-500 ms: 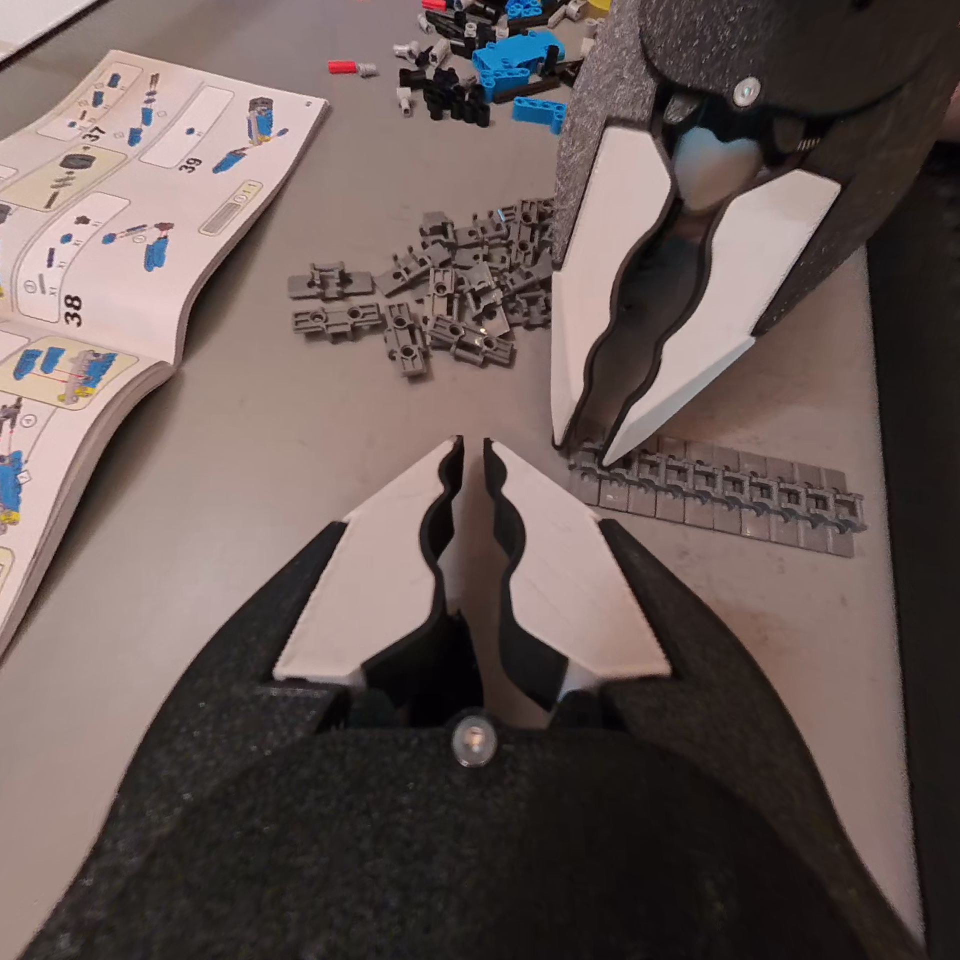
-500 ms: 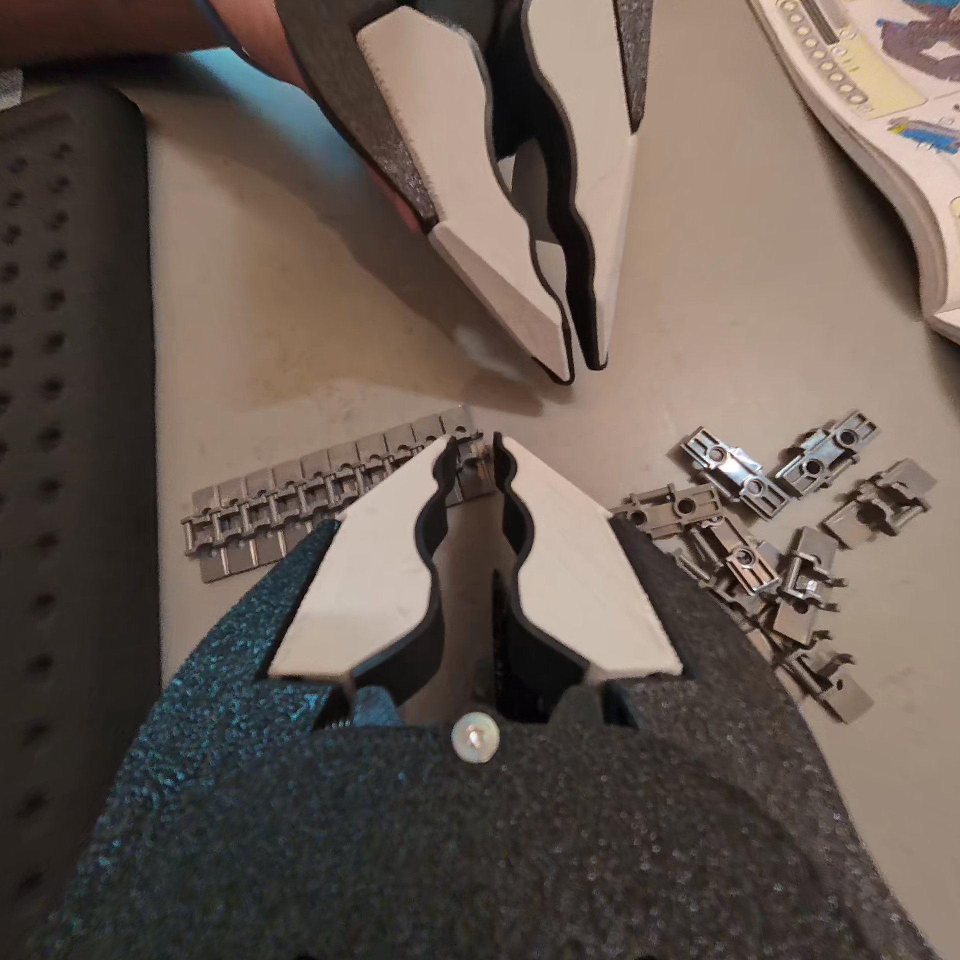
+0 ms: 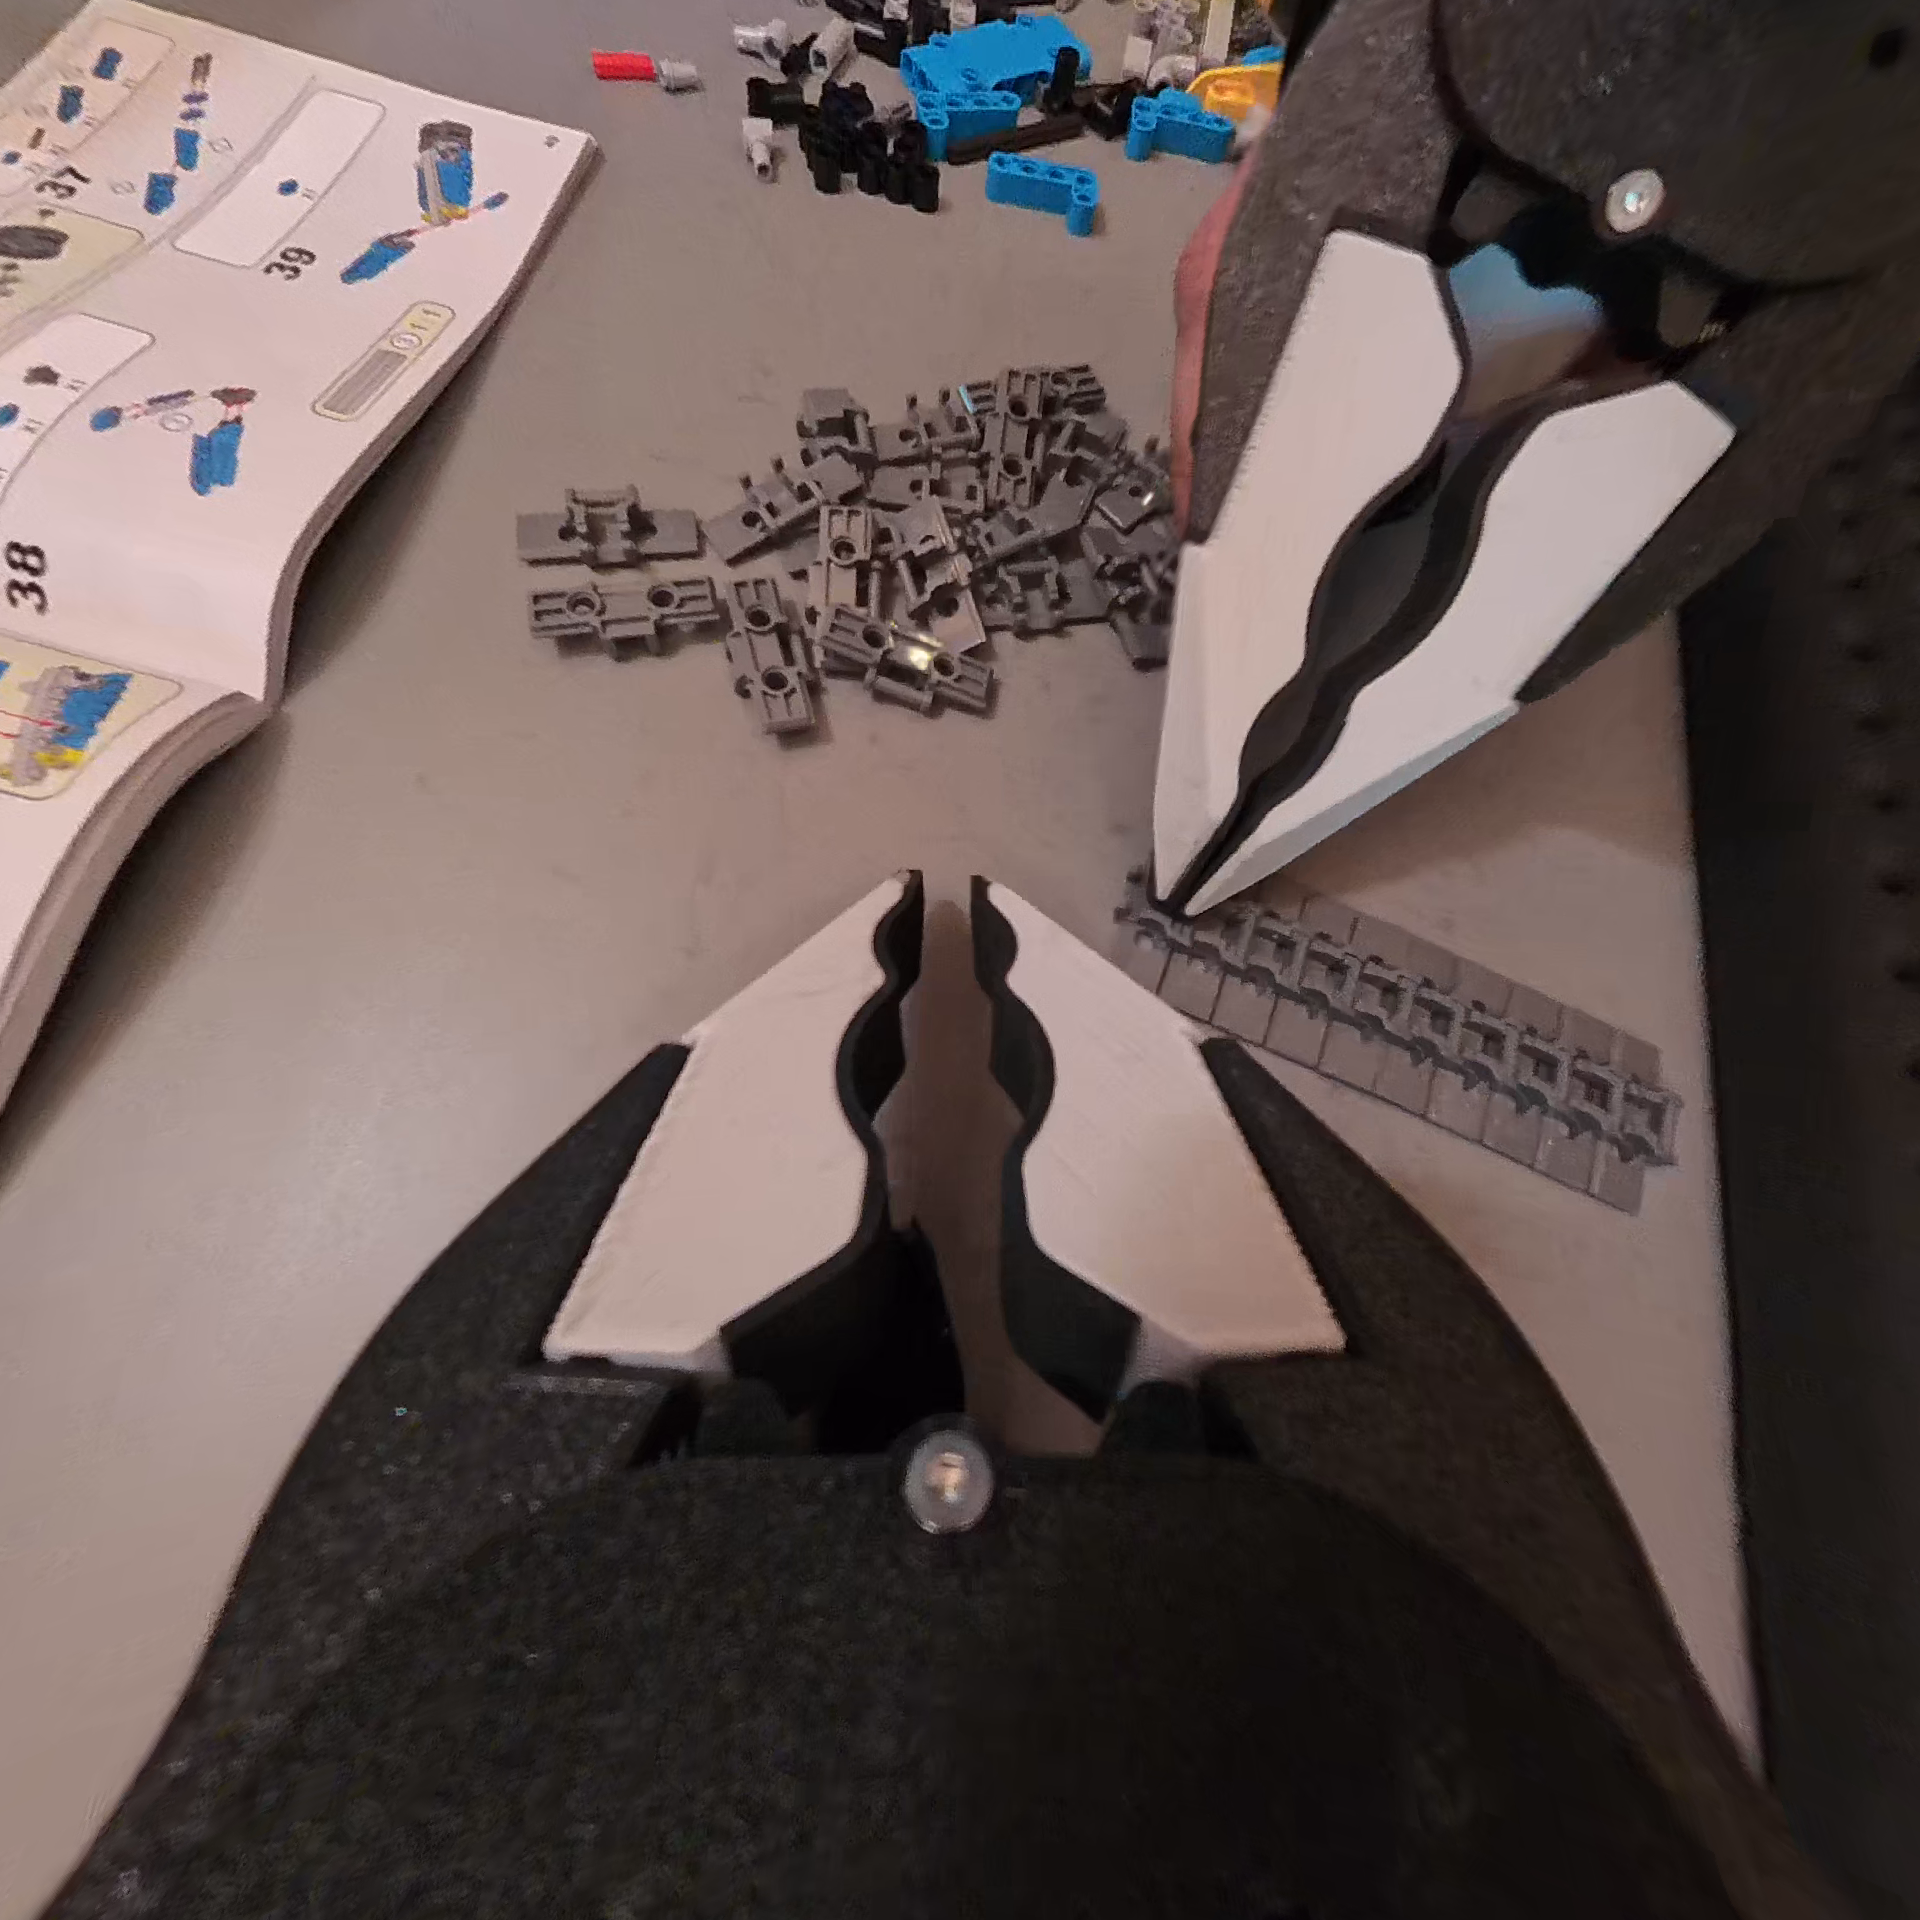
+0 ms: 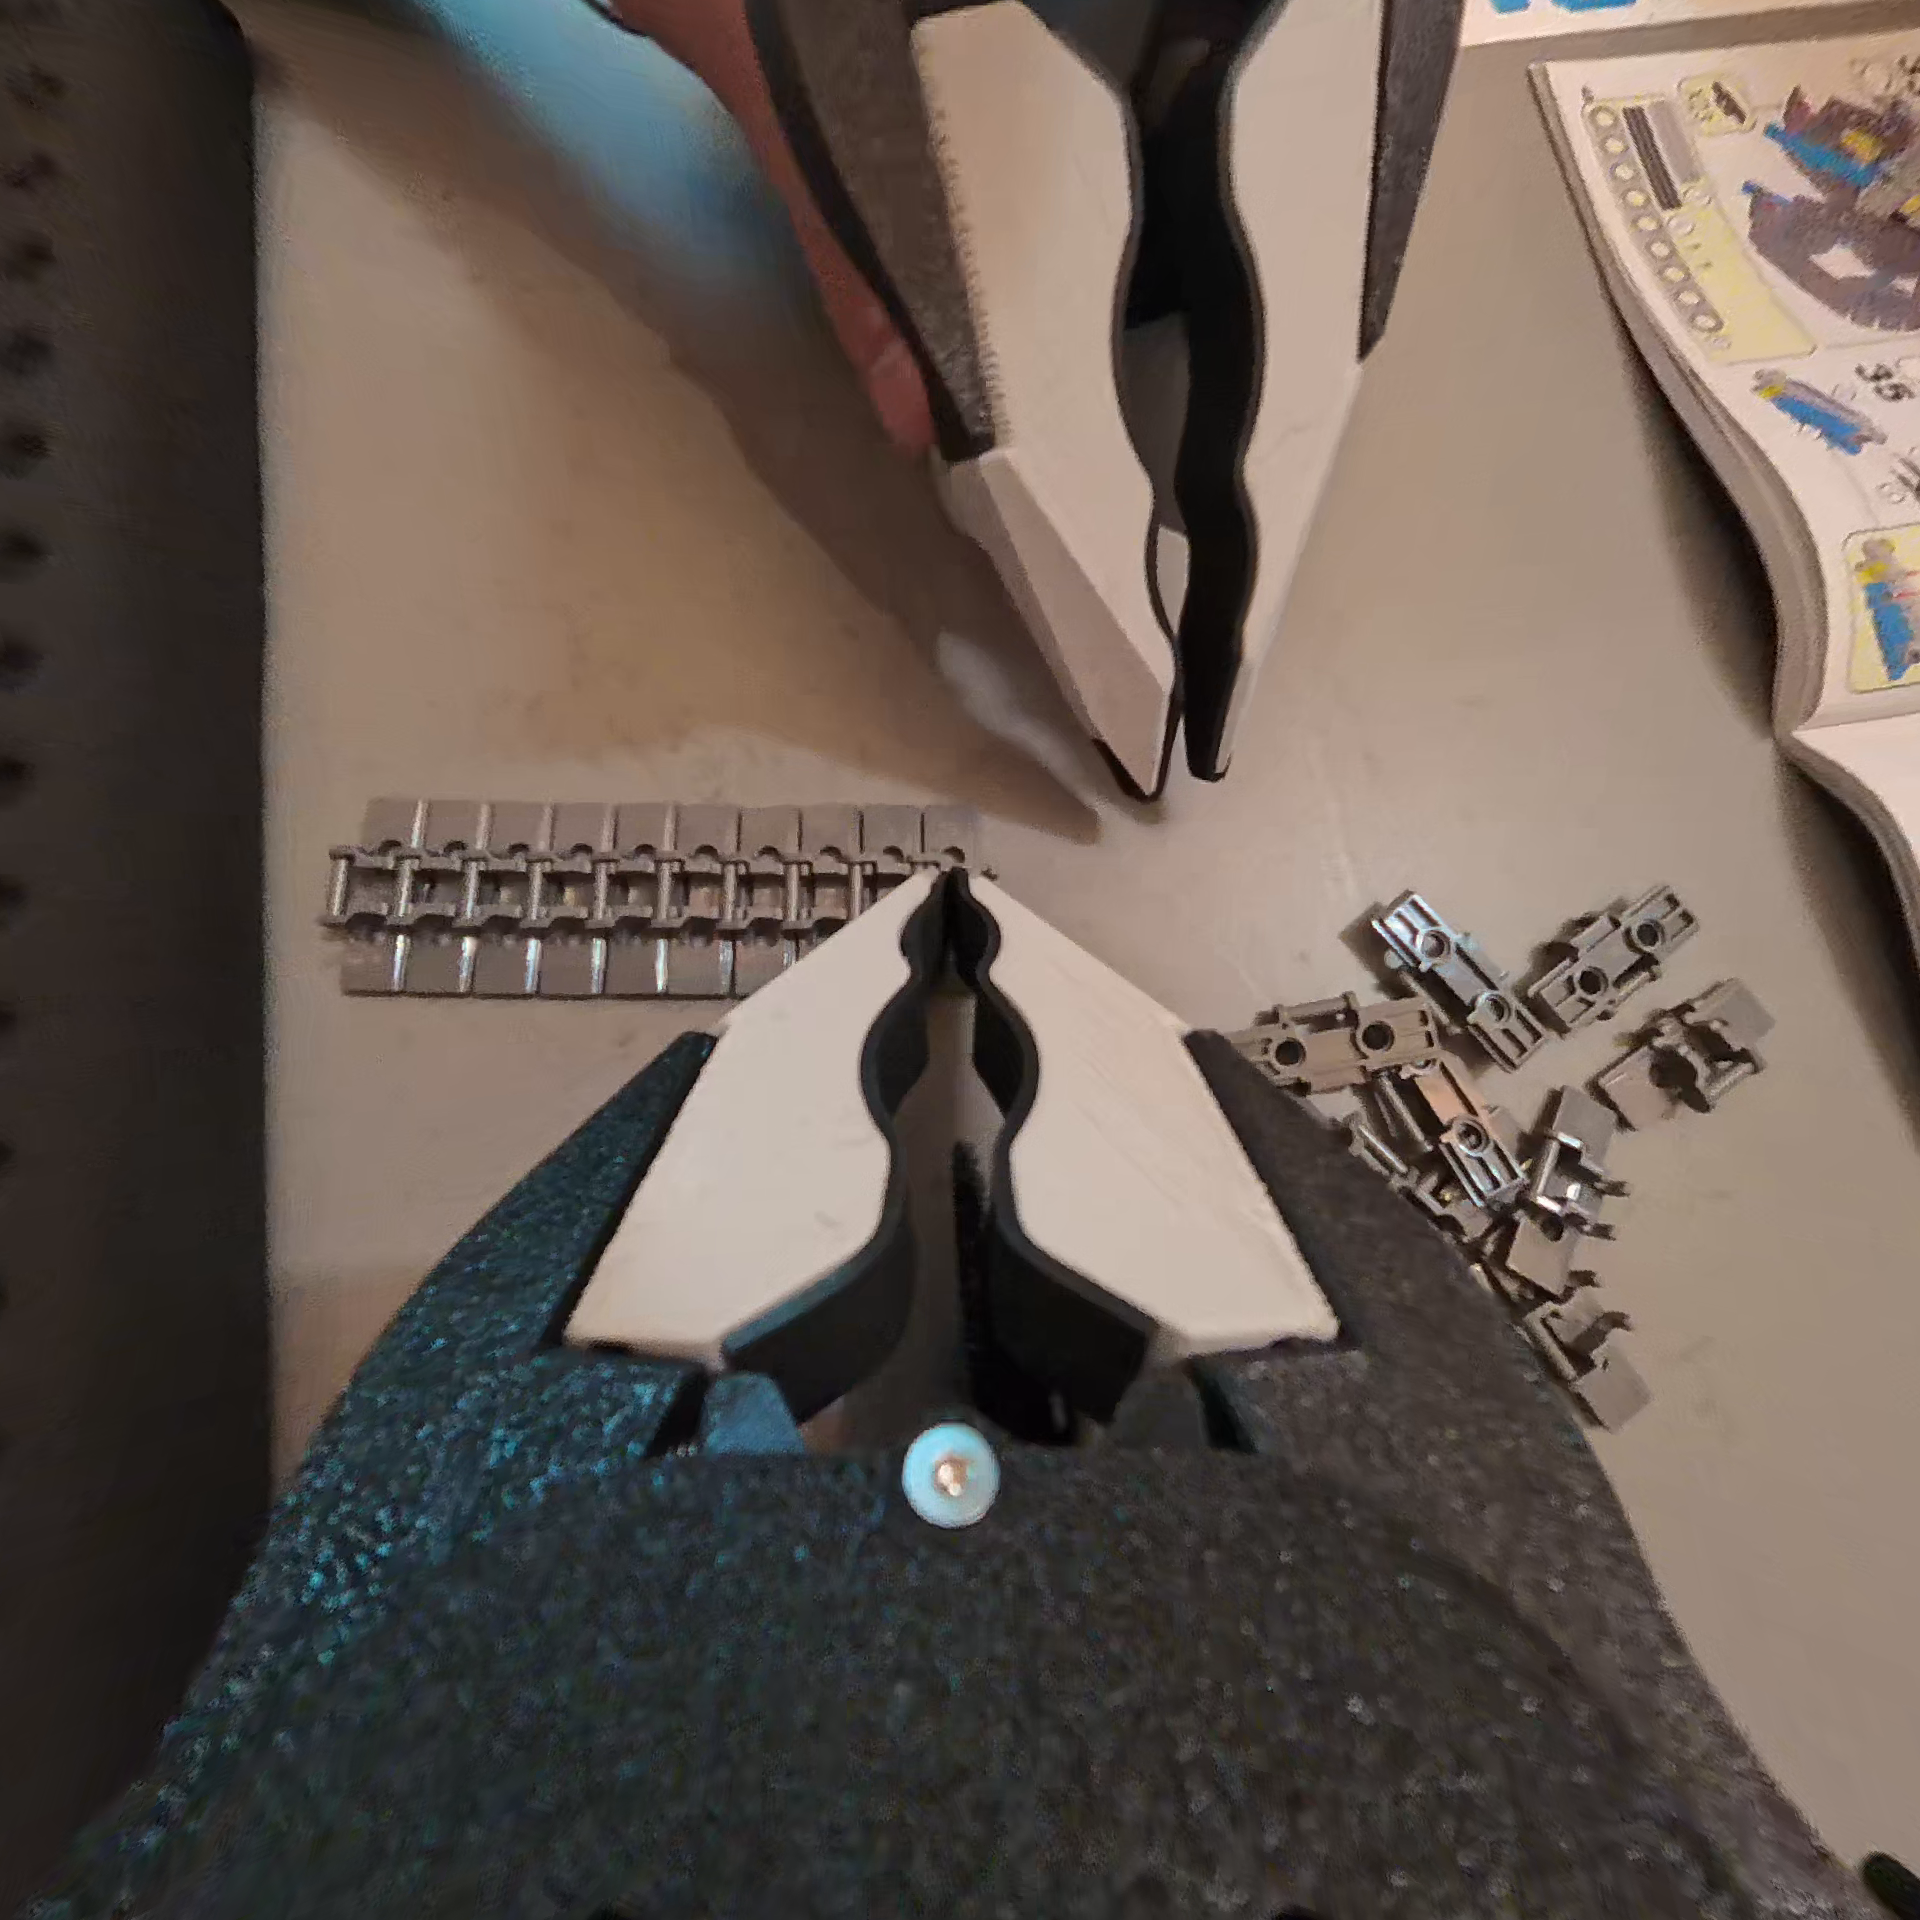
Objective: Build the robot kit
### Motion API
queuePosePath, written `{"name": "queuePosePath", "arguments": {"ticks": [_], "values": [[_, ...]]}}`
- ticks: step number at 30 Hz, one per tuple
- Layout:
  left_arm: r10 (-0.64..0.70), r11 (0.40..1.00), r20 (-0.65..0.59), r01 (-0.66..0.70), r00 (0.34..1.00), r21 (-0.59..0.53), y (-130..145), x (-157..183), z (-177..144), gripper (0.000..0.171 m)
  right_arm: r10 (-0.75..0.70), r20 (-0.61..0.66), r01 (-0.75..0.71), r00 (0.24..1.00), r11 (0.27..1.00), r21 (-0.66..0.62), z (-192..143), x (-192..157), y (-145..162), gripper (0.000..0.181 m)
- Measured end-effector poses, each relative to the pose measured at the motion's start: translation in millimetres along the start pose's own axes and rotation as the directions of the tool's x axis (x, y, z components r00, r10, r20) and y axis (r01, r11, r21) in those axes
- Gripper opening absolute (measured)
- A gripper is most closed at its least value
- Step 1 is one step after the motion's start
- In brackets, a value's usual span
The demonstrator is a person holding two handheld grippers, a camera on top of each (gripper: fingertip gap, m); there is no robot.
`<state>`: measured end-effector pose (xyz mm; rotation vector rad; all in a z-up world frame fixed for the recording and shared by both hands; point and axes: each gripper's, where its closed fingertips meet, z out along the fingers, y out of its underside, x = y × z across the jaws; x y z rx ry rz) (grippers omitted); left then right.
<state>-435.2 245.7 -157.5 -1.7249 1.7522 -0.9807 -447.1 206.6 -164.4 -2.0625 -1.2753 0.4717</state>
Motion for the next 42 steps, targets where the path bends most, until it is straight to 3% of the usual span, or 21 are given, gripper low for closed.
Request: {"name": "queuePosePath", "arguments": {"ticks": [9, 13, 14, 16, 22, 28, 35, 39, 42], "values": [[-0.196, 0.977, -0.188, 0.208, 0.962, 0.047, -7.3, 8.5, -9.3, 0.017, -0.016, -0.071, 0.026, 0.997, 0.991, 0.133, -26.7, 5.0, -16.8, 0.000], [-0.265, 0.956, -0.262, 0.289, 0.928, 0.057, -10.1, 6.9, -12.6, 0.018, 0.069, -0.003, -0.068, 0.998, 0.991, 0.114, -25.9, 6.9, -2.2, 0.000], [-0.277, 0.952, -0.278, 0.303, 0.920, 0.054, -10.4, 7.3, -12.7, 0.018, 0.081, 0.014, -0.082, 0.997, 0.992, 0.091, -23.5, 5.9, 3.5, 0.004], [-0.286, 0.949, -0.285, 0.311, 0.915, 0.048, -10.0, 7.3, -12.0, 0.018, 0.079, 0.071, -0.084, 0.994, 0.995, 0.060, -19.9, -2.5, 8.4, 0.036], [-0.265, 0.960, -0.263, 0.280, 0.928, 0.020, -6.8, 9.4, -6.6, 0.018, 0.069, 0.140, -0.082, 0.988, 0.992, 0.094, -21.7, -8.0, -5.1, 0.041], [-0.233, 0.971, -0.237, 0.238, 0.943, -0.006, -2.6, 13.0, -3.0, 0.019, 0.019, 0.127, -0.023, 0.992, 0.999, 0.030, -4.0, -12.8, 9.0, 0.041], [-0.225, 0.973, -0.301, 0.227, 0.927, -0.031, -0.1, 25.7, -7.8, 0.022, 0.030, 0.140, -0.032, 0.990, 0.999, 0.018, -0.9, -14.9, 6.7, 0.040], [-0.131, 0.987, -0.332, 0.092, 0.934, -0.130, 22.3, 40.0, -11.2, 0.023, 0.040, 0.140, -0.043, 0.989, 0.999, 0.021, -0.9, -13.1, 6.8, 0.036], [-0.049, 0.992, -0.314, 0.008, 0.948, -0.129, 25.8, 42.2, -13.5, 0.029, 0.028, 0.136, -0.032, 0.990, 0.999, 0.027, -1.1, -13.5, 6.8, 0.035]]}}
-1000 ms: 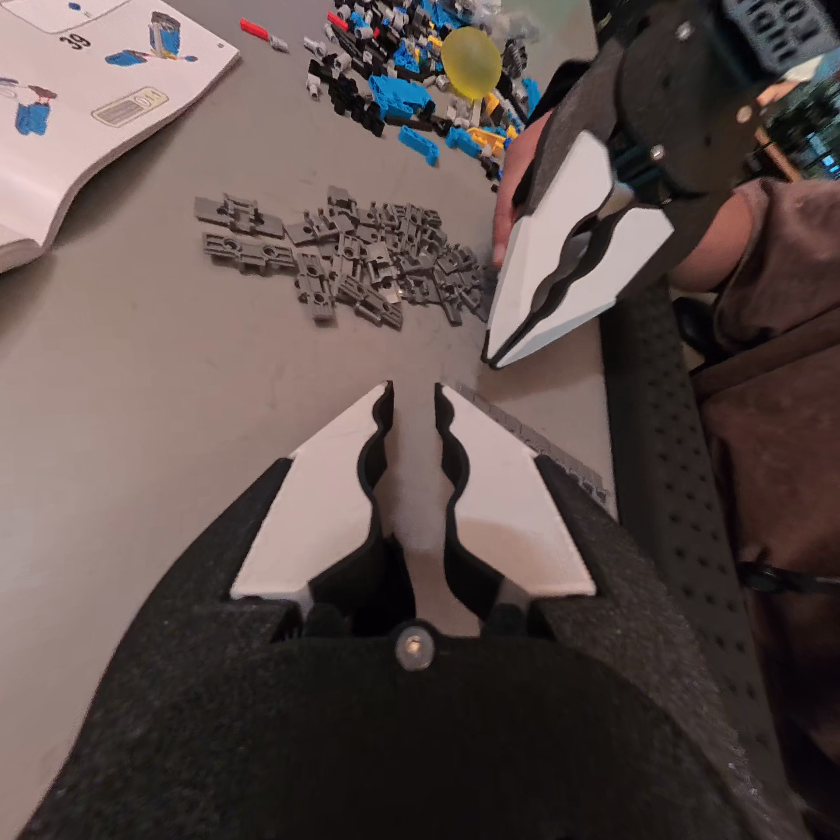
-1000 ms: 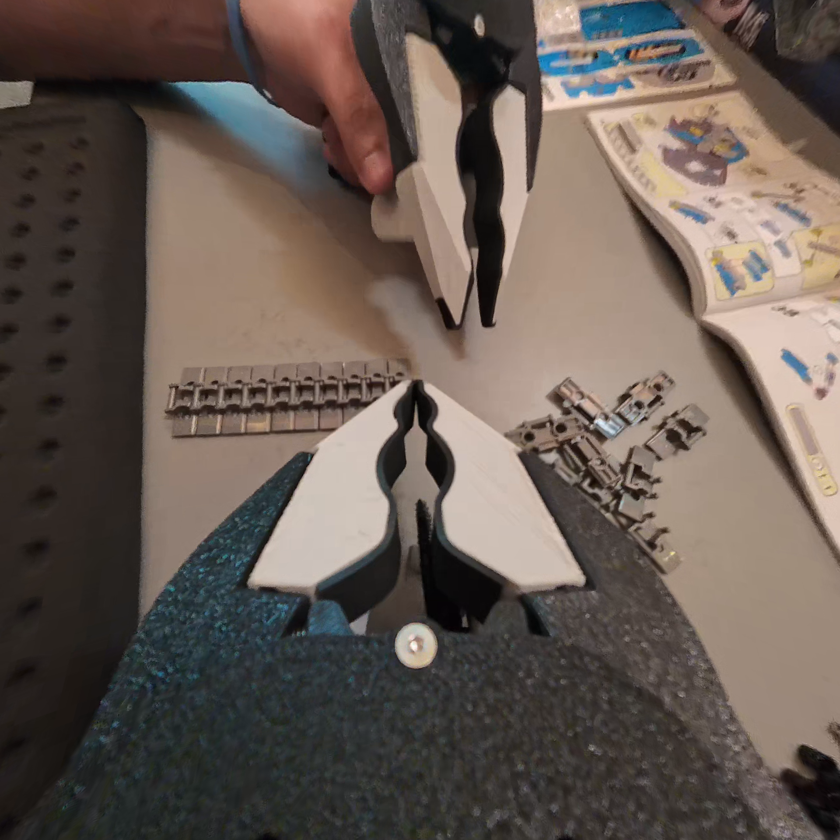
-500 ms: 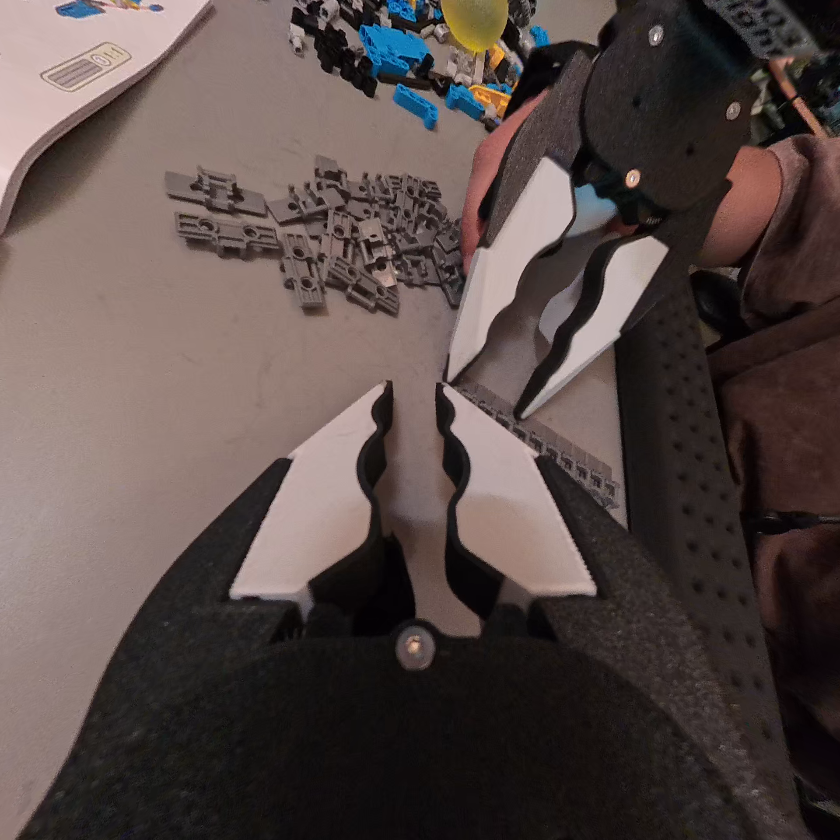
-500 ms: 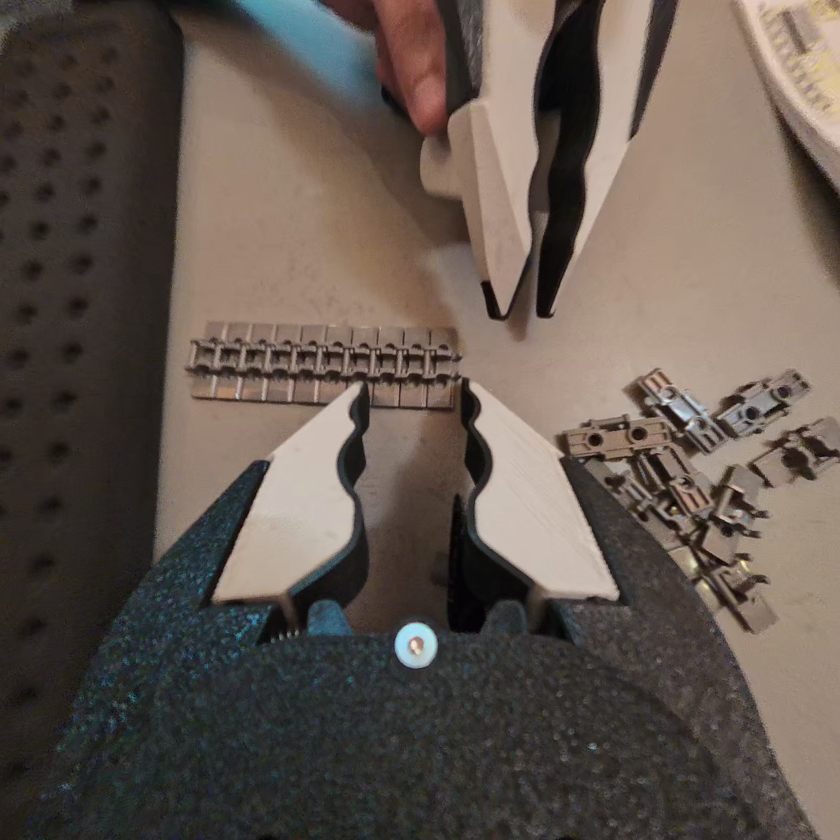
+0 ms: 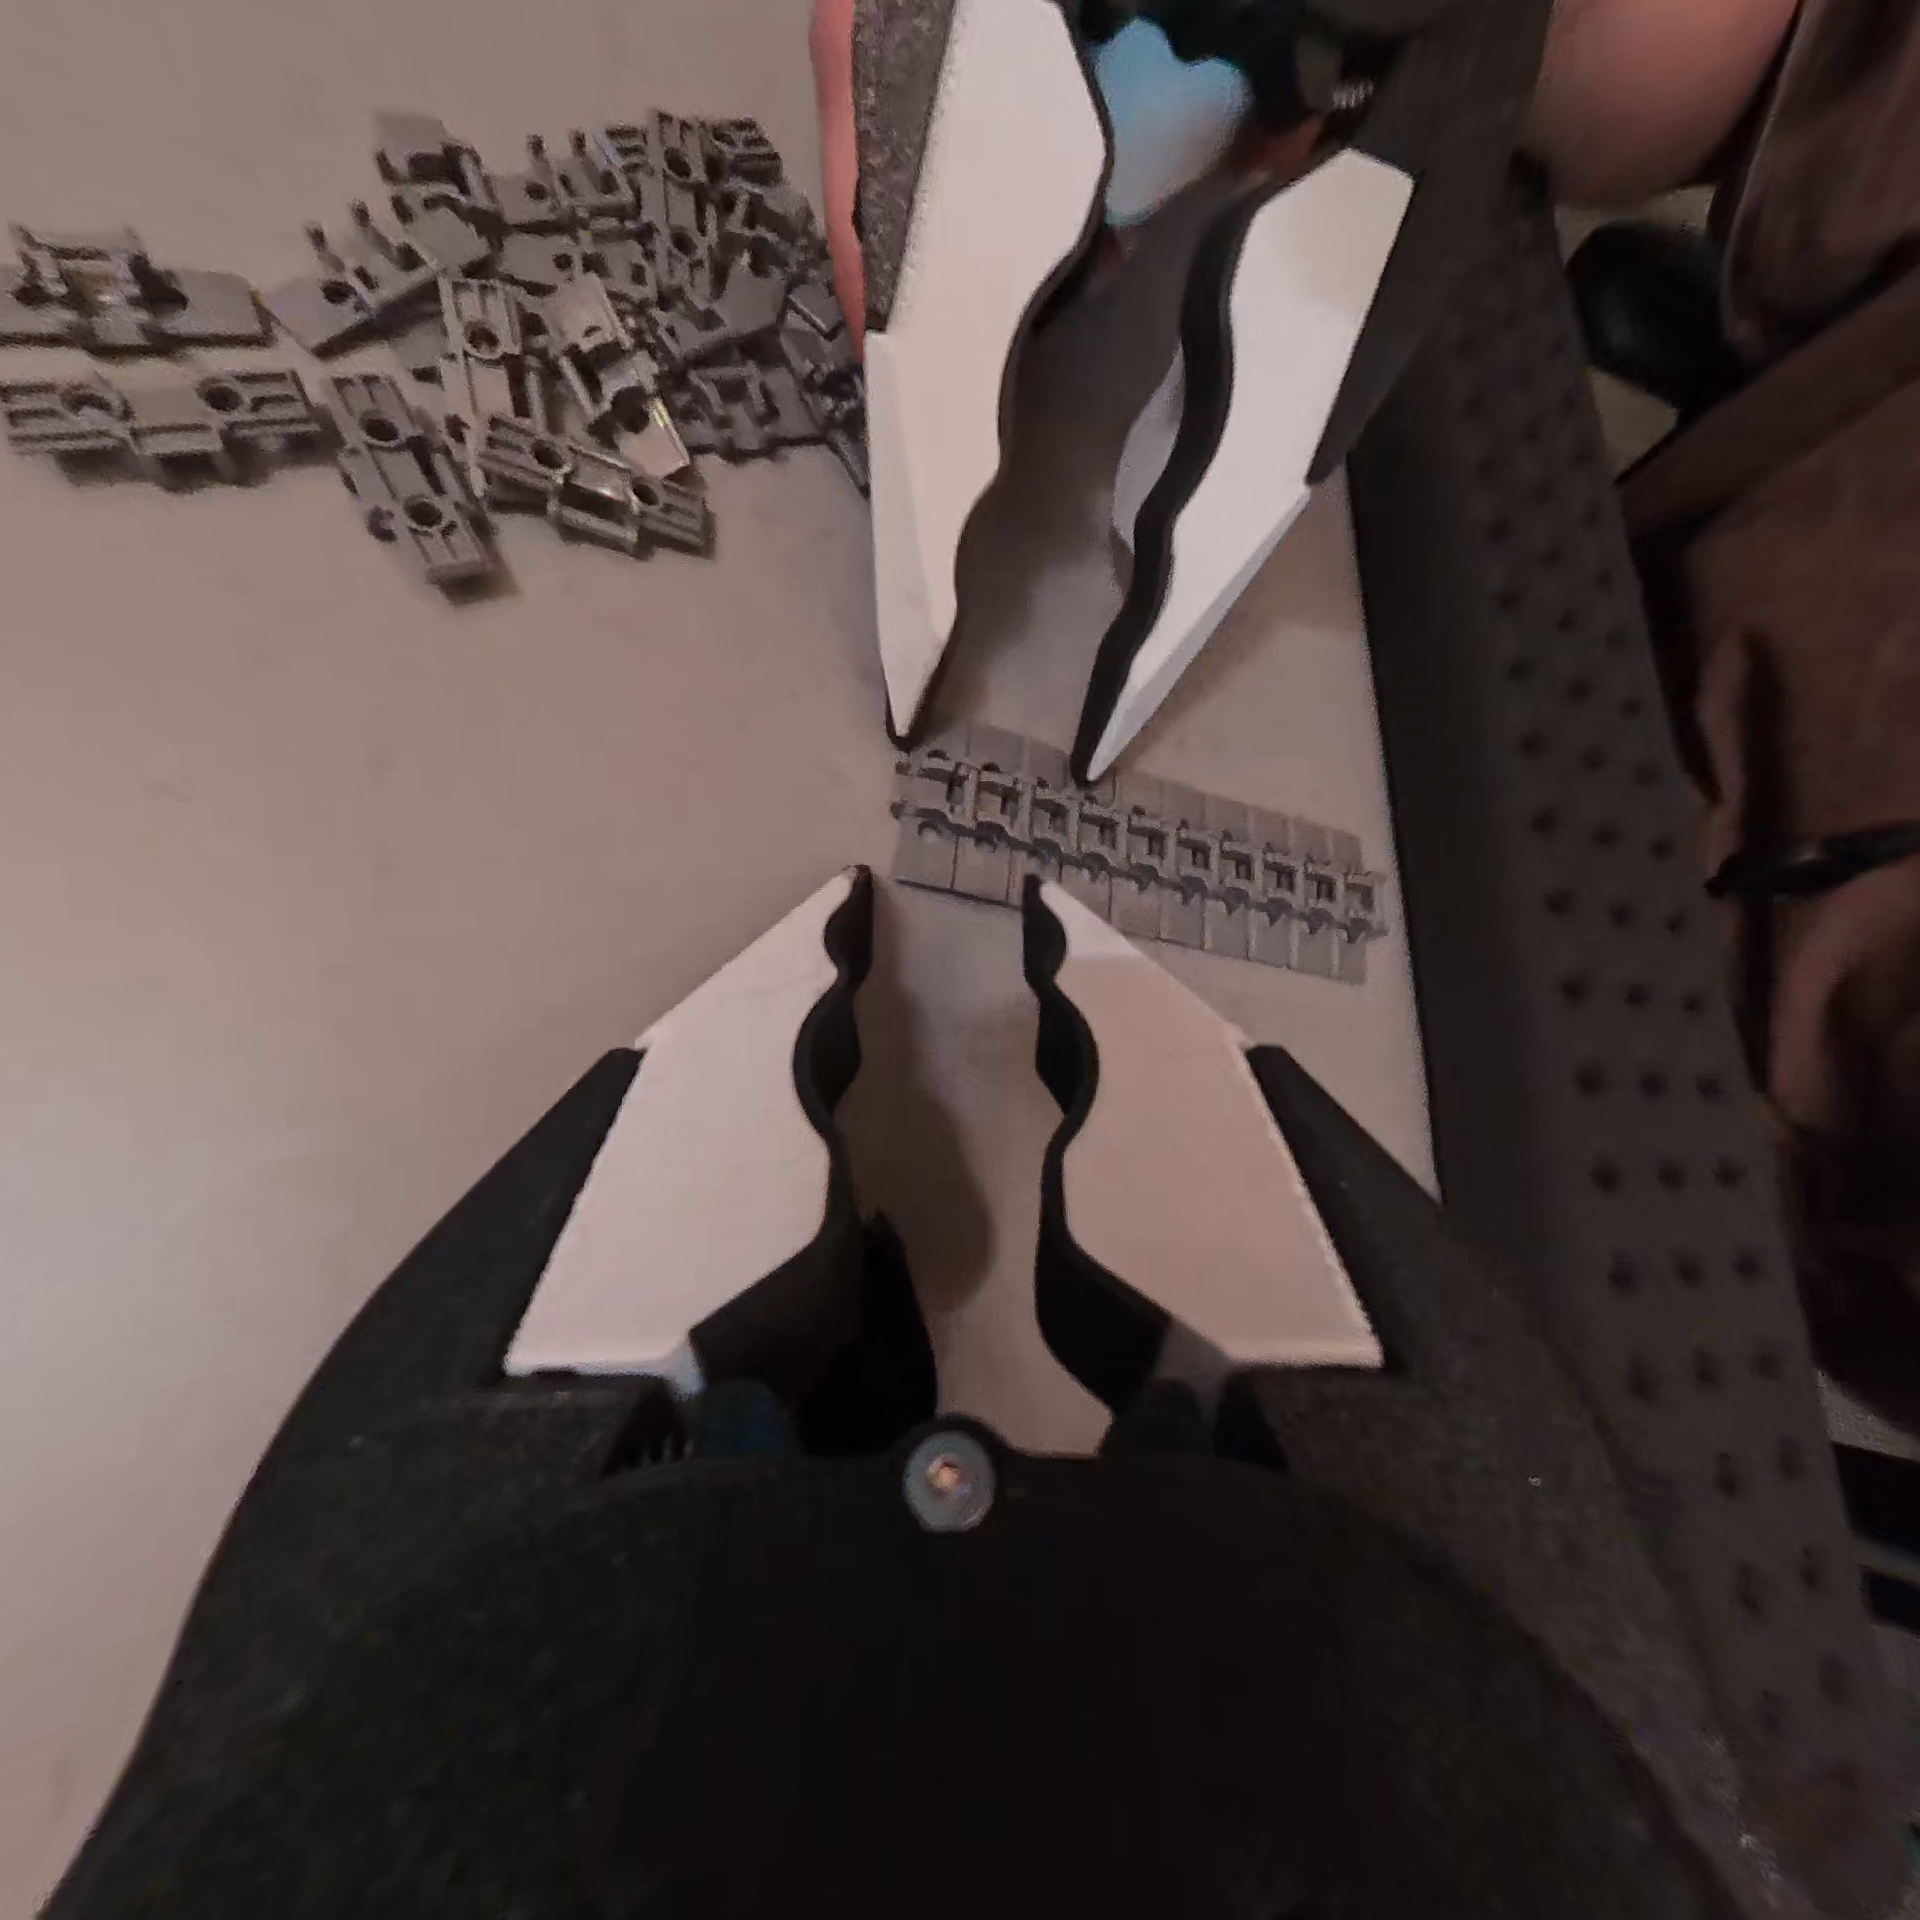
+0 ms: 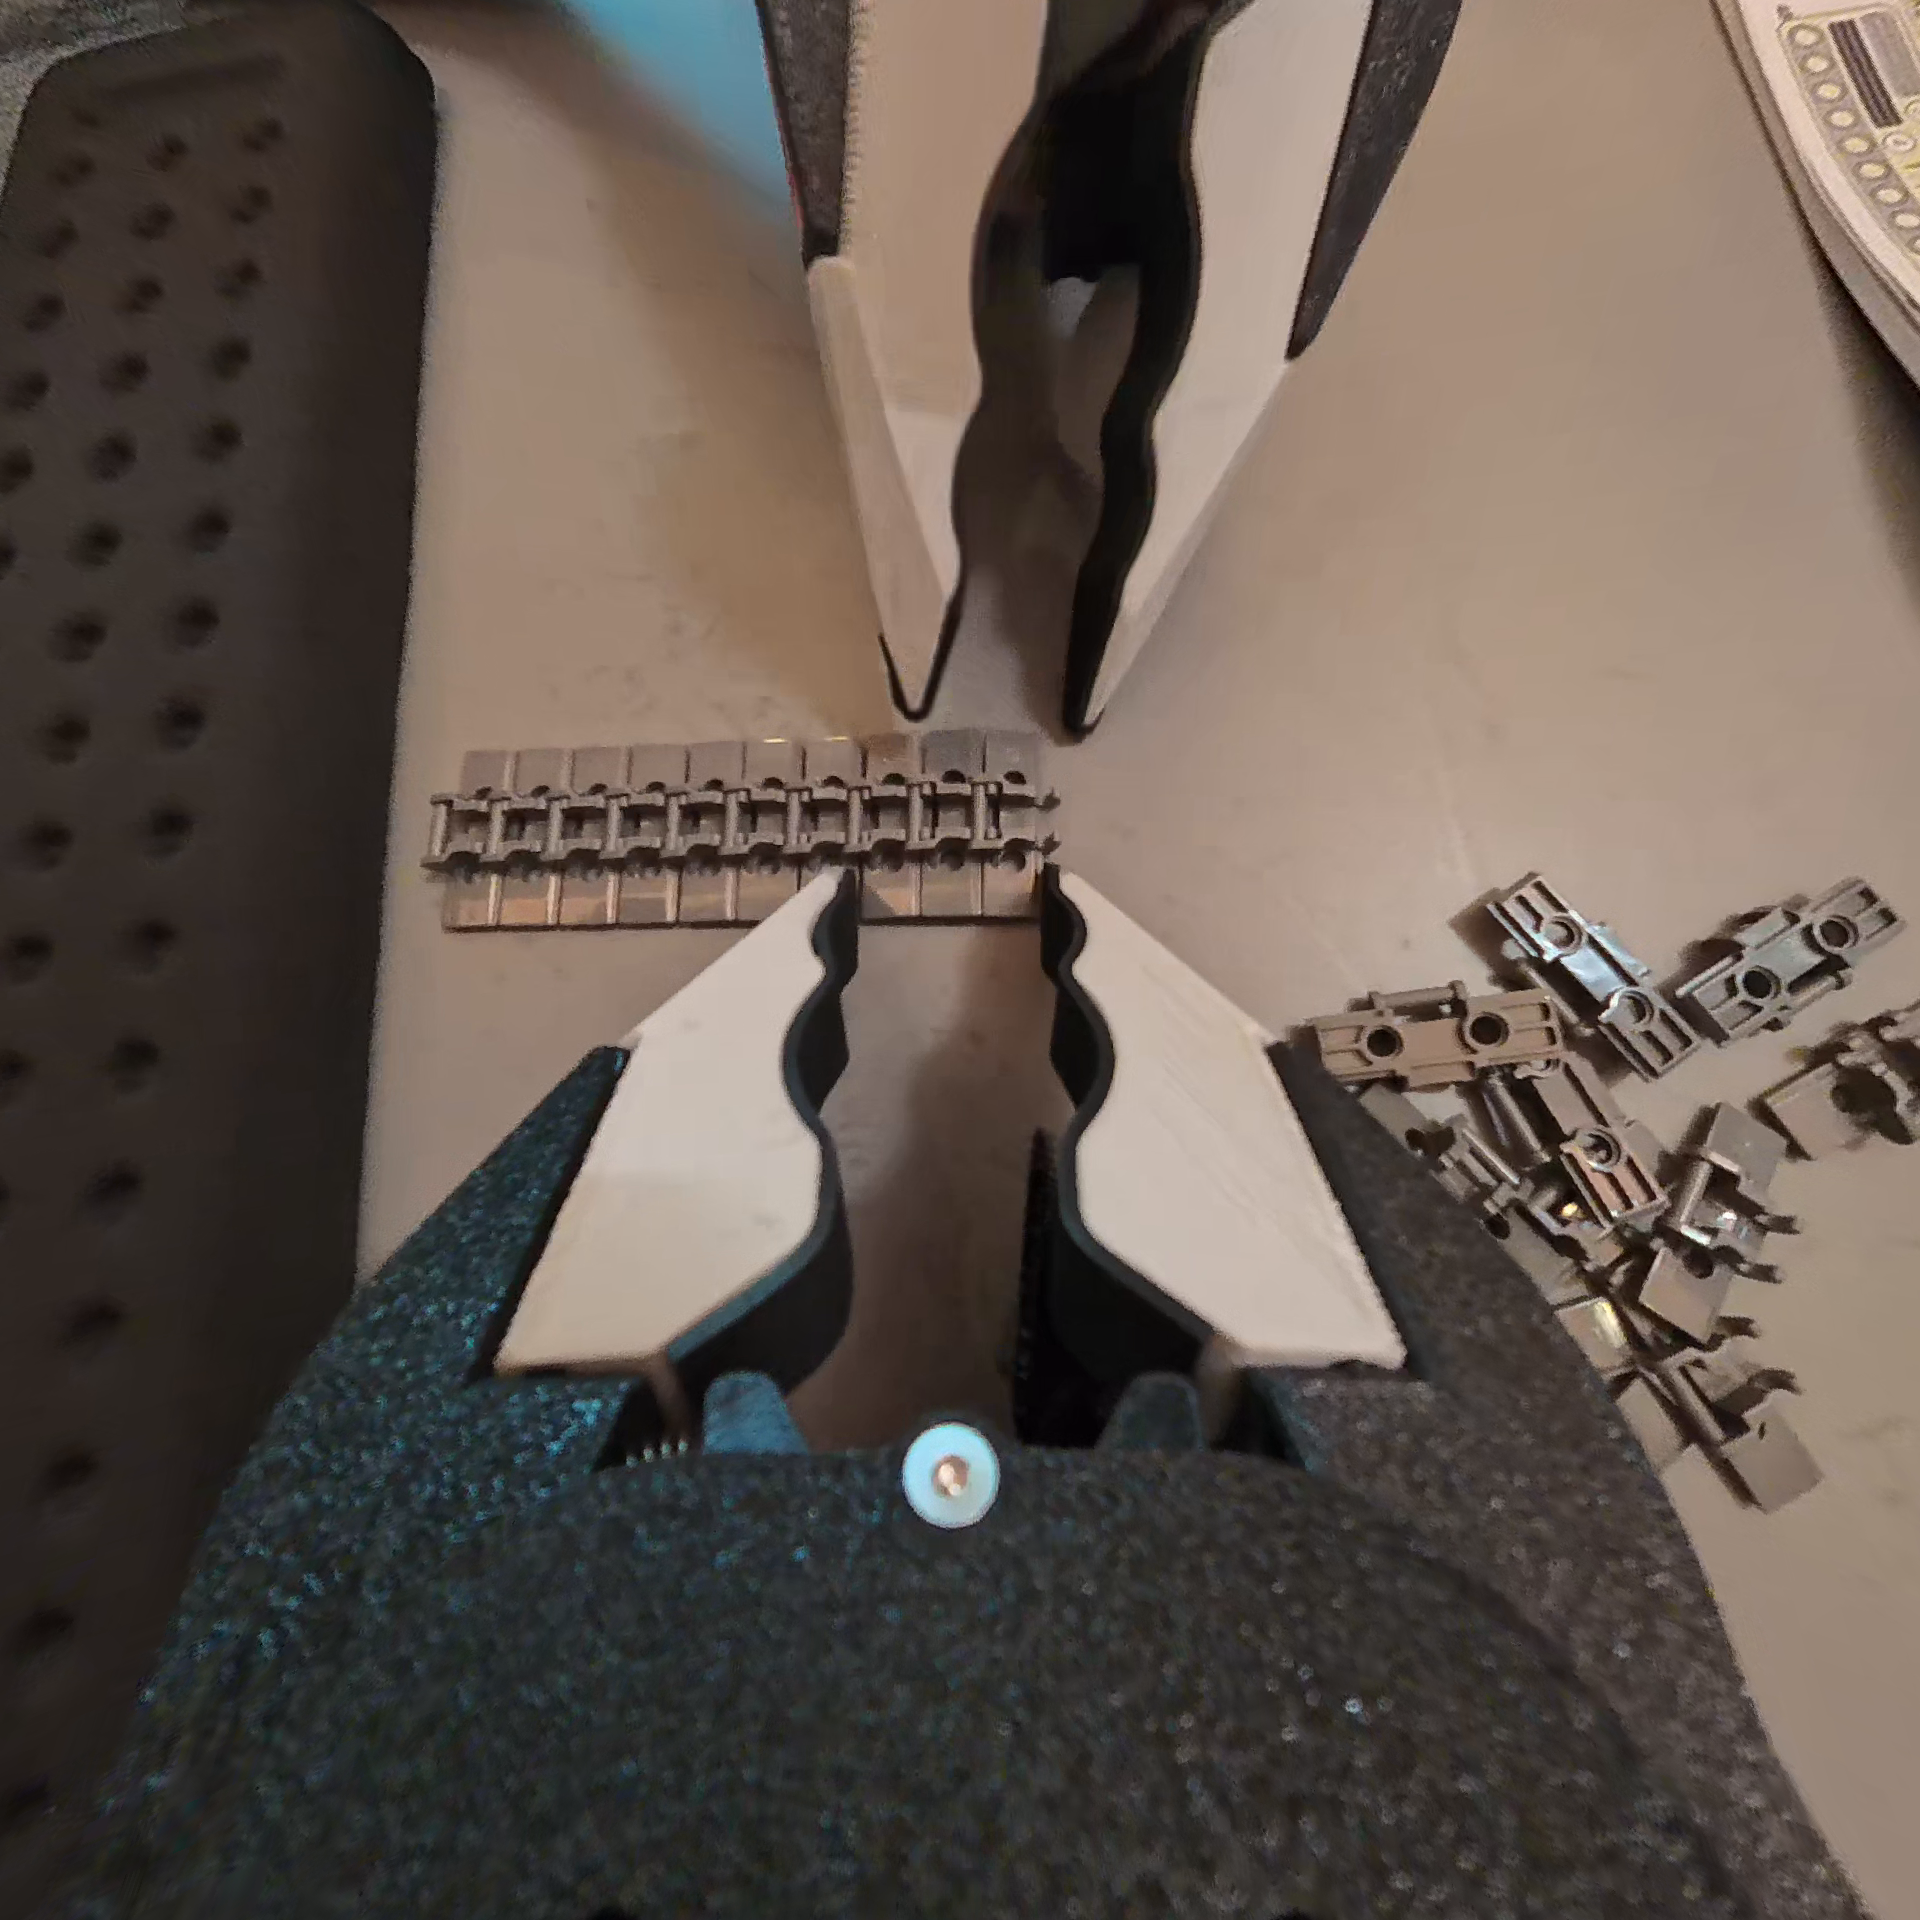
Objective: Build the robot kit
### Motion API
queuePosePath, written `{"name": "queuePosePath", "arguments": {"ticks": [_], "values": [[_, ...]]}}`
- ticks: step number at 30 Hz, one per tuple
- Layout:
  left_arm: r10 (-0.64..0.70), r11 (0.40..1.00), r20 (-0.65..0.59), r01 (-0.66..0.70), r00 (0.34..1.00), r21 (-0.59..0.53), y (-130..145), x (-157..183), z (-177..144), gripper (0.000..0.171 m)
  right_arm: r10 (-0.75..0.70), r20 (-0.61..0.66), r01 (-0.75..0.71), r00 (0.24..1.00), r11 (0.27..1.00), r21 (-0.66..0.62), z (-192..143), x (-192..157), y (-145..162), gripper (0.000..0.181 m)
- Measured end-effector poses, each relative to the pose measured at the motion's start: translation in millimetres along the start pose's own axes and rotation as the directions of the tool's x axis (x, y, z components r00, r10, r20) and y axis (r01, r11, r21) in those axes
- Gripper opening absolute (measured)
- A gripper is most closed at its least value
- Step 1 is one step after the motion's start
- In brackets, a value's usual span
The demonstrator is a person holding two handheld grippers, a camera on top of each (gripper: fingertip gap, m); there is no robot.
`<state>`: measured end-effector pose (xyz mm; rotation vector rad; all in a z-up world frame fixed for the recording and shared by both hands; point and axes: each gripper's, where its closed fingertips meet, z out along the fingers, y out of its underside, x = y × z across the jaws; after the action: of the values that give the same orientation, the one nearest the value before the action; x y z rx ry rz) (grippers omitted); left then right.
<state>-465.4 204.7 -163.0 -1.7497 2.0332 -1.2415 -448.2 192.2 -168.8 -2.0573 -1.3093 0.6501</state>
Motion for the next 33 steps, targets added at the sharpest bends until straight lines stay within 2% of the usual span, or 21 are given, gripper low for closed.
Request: {"name": "queuePosePath", "arguments": {"ticks": [5, 10, 12, 14, 17, 18, 19, 20, 22, 23, 24, 27, 28, 33], "values": [[0.028, 1.000, -0.008, -0.027, 1.000, 0.006, -0.2, 3.4, -0.4, 0.038, -0.076, -0.040, 0.076, 0.996, 0.997, 0.007, -0.4, -0.9, -2.2, 0.035], [-0.002, 1.000, -0.037, 0.004, 0.999, 0.029, -4.2, 6.2, 2.4, 0.044, -0.219, -0.147, 0.221, 0.965, 0.975, -0.004, -2.3, 0.2, -5.9, 0.033], [-0.022, 0.999, -0.038, 0.024, 0.999, 0.033, -5.8, 5.2, 3.6, 0.040, -0.272, -0.187, 0.274, 0.944, 0.961, -0.015, -3.2, 0.0, -7.1, 0.033], [-0.044, 0.999, -0.090, 0.046, 0.995, 0.023, -4.4, 11.2, 5.9, 0.020, -0.327, -0.229, 0.330, 0.917, 0.944, -0.024, -3.9, -0.3, -8.6, 0.033], [-0.053, 0.998, -0.104, 0.055, 0.993, 0.021, -4.9, 13.4, 6.7, 0.016, -0.371, -0.274, 0.378, 0.887, 0.925, -0.030, -5.2, -0.9, -9.5, 0.033], [-0.037, 0.999, -0.100, 0.040, 0.994, 0.036, -7.2, 14.2, 5.3, 0.004, -0.361, -0.285, 0.371, 0.888, 0.928, -0.021, -6.9, -0.3, -10.1, 0.031], [-0.020, 0.998, -0.093, 0.026, 0.995, 0.054, -9.8, 14.3, 3.8, 0.003, -0.340, -0.288, 0.357, 0.895, 0.934, 0.005, -10.1, -0.2, -12.1, 0.024], [-0.012, 0.998, -0.100, 0.018, 0.995, 0.067, -12.1, 16.3, 2.3, 0.003, -0.300, -0.265, 0.324, 0.917, 0.944, 0.054, -14.2, -2.6, -15.1, 0.025], [0.002, 0.996, -0.110, 0.009, 0.994, 0.093, -16.3, 19.4, -0.2, 0.003, -0.135, -0.167, 0.160, 0.977, 0.976, 0.147, -21.8, -2.2, -20.5, 0.033], [0.009, 0.994, -0.111, 0.002, 0.994, 0.106, -18.1, 20.3, -0.9, 0.003, -0.046, -0.094, 0.061, 0.995, 0.983, 0.172, -23.5, -2.0, -21.4, 0.039], [0.014, 0.993, -0.118, 0.000, 0.993, 0.115, -19.6, 21.9, -1.4, 0.003, 0.024, -0.030, -0.018, 0.999, 0.982, 0.188, -25.1, -1.7, -22.5, 0.039], [0.013, 0.991, -0.126, 0.003, 0.992, 0.132, -22.9, 23.6, -2.2, 0.003, 0.102, 0.109, -0.127, 0.989, 0.960, 0.250, -32.8, -7.3, -32.2, 0.014], [0.017, 0.990, -0.133, 0.002, 0.991, 0.140, -24.3, 25.0, -3.0, 0.003, 0.110, 0.096, -0.132, 0.989, 0.955, 0.265, -34.8, -3.7, -34.2, 0.003], [-0.003, 0.982, -0.100, 0.021, 0.995, 0.185, -30.5, 16.5, -3.3, 0.003, 0.168, 0.064, -0.178, 0.984, 0.959, 0.221, -33.9, 8.6, -24.7, 0.002]]}}
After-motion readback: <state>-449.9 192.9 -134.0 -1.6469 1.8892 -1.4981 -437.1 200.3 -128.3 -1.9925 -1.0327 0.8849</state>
